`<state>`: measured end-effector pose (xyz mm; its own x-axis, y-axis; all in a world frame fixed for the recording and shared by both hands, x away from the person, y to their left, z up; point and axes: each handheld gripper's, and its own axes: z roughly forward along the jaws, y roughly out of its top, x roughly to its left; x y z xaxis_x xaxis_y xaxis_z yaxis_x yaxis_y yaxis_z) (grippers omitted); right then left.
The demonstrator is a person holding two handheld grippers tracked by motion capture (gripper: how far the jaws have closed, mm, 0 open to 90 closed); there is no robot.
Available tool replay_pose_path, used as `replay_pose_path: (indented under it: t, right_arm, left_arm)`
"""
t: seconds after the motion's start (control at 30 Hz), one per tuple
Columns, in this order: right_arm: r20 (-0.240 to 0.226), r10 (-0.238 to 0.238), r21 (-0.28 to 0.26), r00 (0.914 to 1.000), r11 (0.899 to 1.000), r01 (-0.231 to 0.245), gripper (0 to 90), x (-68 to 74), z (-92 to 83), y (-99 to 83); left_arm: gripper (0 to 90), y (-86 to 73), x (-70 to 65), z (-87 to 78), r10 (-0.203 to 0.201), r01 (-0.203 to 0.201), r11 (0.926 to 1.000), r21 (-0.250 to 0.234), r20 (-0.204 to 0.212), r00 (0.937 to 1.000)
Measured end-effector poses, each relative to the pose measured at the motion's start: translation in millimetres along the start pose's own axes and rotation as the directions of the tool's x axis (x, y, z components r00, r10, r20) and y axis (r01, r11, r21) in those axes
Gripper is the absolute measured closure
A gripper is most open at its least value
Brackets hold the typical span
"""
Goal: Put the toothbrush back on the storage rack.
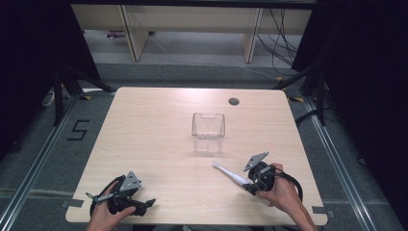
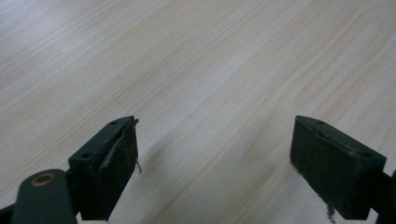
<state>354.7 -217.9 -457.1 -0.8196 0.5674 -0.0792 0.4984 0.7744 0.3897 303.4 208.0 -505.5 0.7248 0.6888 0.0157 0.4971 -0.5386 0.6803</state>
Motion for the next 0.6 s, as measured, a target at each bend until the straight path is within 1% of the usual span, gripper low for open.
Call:
replay_pose_path:
  t: [0.03,0.07,0.1,0.17,0.2,0.23,0.3,0.33,0.37,0.4,0.43,0.47,0.5,0.53,0.6]
  right_arm:
    - [0.004,-0.004,0.011,1.0,1.0,0.004,53.9,-0.5,1.3,1.4]
    - [0.001,0.001,0.025,1.0,1.0,-0.001,54.0,-0.5,2.6,2.8]
    - [-0.004,-0.001,0.037,1.0,0.999,0.001,54.1,-0.6,4.3,4.3]
    - [-0.001,-0.028,0.066,0.9996,0.997,0.028,54.5,-2.8,6.7,6.9]
    - [-0.001,-0.028,0.066,0.9996,0.997,0.028,54.5,-2.8,6.7,6.9]
    - [-0.015,-0.034,0.084,0.9993,0.996,0.035,55.7,-2.8,9.5,9.3]
    - [-0.017,-0.028,0.088,0.9995,0.996,0.03,55.8,-2.2,10.9,10.8]
    - [-0.037,-0.027,0.106,0.9989,0.994,0.031,55.7,-1.6,13.6,14.1]
    - [-0.043,-0.03,0.115,0.9986,0.993,0.034,55.7,-1.6,14.7,15.1]
    - [-0.044,-0.03,0.122,0.9986,0.992,0.035,55.7,-1.4,16.4,16.9]
    - [-0.046,-0.02,0.134,0.9988,0.991,0.026,55.8,-0.5,17.4,18.3]
    - [-0.045,-0.034,0.143,0.9984,0.989,0.04,56.1,-2.1,18.6,19.8]
    - [-0.045,-0.034,0.143,0.9984,0.989,0.04,56.1,-2.1,18.6,19.8]
    - [-0.058,-0.031,0.171,0.9979,0.984,0.04,56.8,-2.9,21.2,21.6]
    - [-0.063,-0.039,0.19,0.9972,0.981,0.05,57.3,-5.0,23.4,22.9]
  left_arm:
    - [14.8,0.0,0.1,-0.1,0.001,-0.001,1.0,0.001,0.0,1.0]
    - [14.8,-0.1,-0.2,0.5,-0.005,0.005,1.0,-0.003,0.0,1.0]
    - [14.9,0.0,0.0,0.4,-0.002,0.002,1.0,-0.001,0.0,1.0]
    - [14.8,0.1,0.1,0.1,0.003,-0.003,1.0,0.001,0.001,1.0]
    - [14.8,0.1,0.1,0.1,0.003,-0.003,1.0,0.001,0.001,1.0]
    - [14.8,0.2,0.0,0.1,0.001,-0.001,1.0,0.0,0.002,1.0]
    - [14.9,0.2,0.2,0.1,0.003,-0.003,1.0,0.0,0.001,1.0]
    - [14.8,-0.1,-0.1,-0.3,0.004,-0.004,1.0,0.007,0.008,1.0]
    - [14.8,-0.2,-0.4,0.1,0.0,0.0,1.0,0.003,0.007,1.0]
    - [14.9,-0.4,0.0,0.5,0.004,-0.004,1.0,0.003,0.001,1.0]
    - [14.8,-0.4,0.0,0.8,0.004,-0.004,1.0,0.002,0.0,1.0]
    - [14.8,-0.6,-0.1,0.9,0.002,-0.002,1.0,0.004,0.001,1.0]
    - [14.8,-0.6,-0.1,0.9,0.002,-0.002,1.0,0.004,0.001,1.0]
    - [14.9,-0.7,-0.1,0.9,0.0,0.0,1.0,0.003,0.003,1.0]
    - [14.8,-0.1,0.2,0.5,-0.003,0.003,1.0,0.002,0.002,1.0]
